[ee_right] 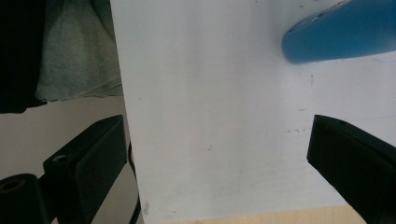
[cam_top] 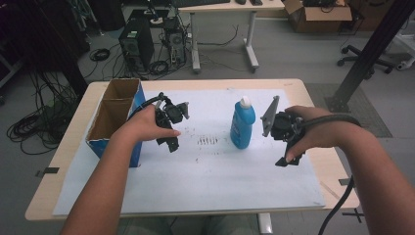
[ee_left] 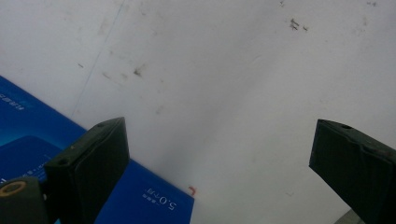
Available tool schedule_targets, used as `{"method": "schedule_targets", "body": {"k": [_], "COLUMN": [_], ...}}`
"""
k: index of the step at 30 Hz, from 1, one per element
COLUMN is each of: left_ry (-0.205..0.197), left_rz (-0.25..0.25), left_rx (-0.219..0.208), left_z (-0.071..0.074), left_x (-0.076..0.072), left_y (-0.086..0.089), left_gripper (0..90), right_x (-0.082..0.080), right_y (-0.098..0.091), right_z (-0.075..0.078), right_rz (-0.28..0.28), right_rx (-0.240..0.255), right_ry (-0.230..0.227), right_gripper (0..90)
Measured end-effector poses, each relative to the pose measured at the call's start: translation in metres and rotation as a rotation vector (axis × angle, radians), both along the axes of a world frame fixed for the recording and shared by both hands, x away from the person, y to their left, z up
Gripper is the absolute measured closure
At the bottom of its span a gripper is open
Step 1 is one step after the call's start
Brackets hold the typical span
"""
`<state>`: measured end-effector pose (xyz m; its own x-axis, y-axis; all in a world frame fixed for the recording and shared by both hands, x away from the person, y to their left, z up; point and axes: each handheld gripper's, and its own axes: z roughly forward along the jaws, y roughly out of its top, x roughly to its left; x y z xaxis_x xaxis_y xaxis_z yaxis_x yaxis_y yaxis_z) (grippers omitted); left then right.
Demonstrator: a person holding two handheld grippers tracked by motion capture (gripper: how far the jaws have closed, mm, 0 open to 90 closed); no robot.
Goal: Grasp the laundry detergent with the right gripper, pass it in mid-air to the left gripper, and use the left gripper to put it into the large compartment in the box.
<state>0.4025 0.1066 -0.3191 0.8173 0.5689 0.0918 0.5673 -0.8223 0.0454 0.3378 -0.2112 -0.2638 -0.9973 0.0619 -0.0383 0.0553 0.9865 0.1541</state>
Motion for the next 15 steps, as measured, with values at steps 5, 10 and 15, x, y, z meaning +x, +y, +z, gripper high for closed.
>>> {"method": "schedule_targets", "body": {"k": [5,10,15], "left_ry": [-0.002,-0.005,-0.007], "left_rz": [0.000,0.001,0.003], "left_rx": [0.002,-0.001,-0.004], "left_z": [-0.002,-0.002,-0.001], "left_x": [0.001,0.002,0.002], "left_y": [-0.001,0.000,0.003], "left_gripper": [5.2,5.2,5.3], "right_x": [-0.003,-0.004,-0.007], "right_y": [-0.011,-0.021,-0.031], "right_z": [-0.018,-0.028,-0.038], "right_rz": [-0.042,-0.077,-0.119], "right_rx": [0.043,0.071,0.149], "right_ry": [-0.015,-0.042,-0.076], "right_gripper": [4.6,4.1,4.3]}}
